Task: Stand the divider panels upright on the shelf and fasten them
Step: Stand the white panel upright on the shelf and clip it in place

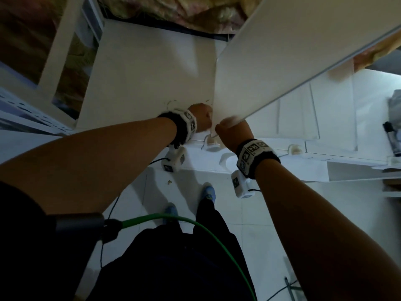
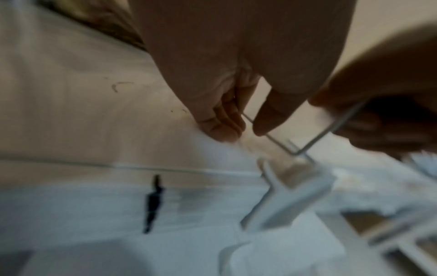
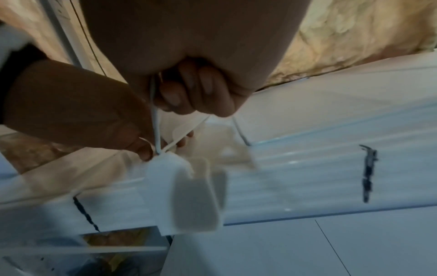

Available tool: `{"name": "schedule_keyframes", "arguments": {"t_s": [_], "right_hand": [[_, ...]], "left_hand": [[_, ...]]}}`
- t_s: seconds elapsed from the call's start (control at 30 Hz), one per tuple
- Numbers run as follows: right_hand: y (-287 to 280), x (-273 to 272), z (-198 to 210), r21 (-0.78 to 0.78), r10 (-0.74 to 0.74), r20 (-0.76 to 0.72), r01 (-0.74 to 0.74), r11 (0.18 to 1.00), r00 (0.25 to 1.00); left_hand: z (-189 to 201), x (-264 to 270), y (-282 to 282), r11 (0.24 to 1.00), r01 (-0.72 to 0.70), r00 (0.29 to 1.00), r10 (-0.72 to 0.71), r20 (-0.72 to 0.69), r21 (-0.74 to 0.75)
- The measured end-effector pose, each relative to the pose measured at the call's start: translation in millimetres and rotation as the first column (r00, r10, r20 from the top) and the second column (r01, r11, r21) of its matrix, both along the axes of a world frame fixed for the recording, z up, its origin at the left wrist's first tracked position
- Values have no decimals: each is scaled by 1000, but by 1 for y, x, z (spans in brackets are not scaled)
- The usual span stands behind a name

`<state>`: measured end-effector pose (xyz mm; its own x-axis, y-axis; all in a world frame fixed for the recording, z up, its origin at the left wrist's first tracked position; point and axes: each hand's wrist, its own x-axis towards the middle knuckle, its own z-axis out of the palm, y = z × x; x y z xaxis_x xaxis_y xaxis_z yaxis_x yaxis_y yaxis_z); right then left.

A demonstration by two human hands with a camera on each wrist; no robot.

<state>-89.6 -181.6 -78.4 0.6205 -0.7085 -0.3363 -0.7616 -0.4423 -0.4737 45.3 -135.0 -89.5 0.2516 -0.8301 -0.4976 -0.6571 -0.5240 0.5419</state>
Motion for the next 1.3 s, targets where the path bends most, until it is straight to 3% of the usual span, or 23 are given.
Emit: {"name": "schedule_keyframes", "arguments": {"t_s": [0.13,0.27,0.4,0.6,0.7,1.3], "right_hand": [[2,-15,-10,-21,-59,19,60,998,998],[7,-17,-10,63,-197,155,190,980,968],[15,-21,-5,70,-226,250,215,974,942],[33,-27,-15,16,-143,156,142,990,977],[42,-30,-24,98,-182,189,165,981,965],[47,-31,-25,118,-287,231,266,957,930]], "left_hand": [[-18,-9,12,952,288,931,-303,202,102],[-22,-4,11,898,425,823,-435,365,112],[-31,-3,15,912,382,812,-408,417,149],[-39,-6,18,936,340,855,-348,383,91],[-41,-9,21,931,348,839,-362,405,111],[-50,-10,24,933,354,823,-342,453,61]]}}
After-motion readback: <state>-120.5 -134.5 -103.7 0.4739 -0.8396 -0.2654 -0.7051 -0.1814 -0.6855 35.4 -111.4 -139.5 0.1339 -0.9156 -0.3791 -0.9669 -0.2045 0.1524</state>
